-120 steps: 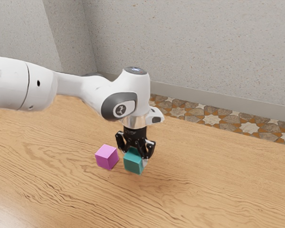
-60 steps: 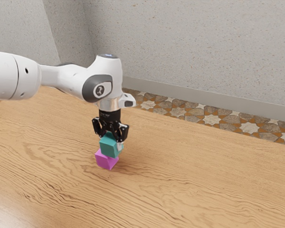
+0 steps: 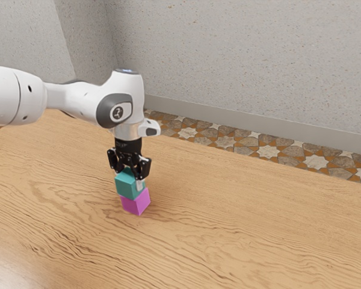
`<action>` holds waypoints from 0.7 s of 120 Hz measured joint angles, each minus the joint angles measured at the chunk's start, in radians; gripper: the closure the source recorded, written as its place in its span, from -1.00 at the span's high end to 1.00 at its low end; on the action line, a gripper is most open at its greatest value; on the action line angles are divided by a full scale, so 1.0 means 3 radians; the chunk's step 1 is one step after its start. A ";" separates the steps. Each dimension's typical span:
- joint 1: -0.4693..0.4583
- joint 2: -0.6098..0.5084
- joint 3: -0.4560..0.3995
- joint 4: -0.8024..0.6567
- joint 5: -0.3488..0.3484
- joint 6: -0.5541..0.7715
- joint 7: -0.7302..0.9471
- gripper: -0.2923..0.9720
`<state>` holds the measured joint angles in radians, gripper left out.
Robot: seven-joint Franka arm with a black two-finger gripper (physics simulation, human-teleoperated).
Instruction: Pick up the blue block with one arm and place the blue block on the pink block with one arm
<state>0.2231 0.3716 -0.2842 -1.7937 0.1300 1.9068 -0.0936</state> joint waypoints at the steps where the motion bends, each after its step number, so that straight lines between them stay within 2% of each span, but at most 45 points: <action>1: 0.0005 0.0001 0.0000 0.0000 0.0000 0.0000 0.0005 0.00; 84: 0.0045 0.0048 -0.0019 0.0052 -0.0026 -0.0002 0.0235 0.04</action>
<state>0.2365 0.3859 -0.2899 -1.7780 0.1222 1.9061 -0.0231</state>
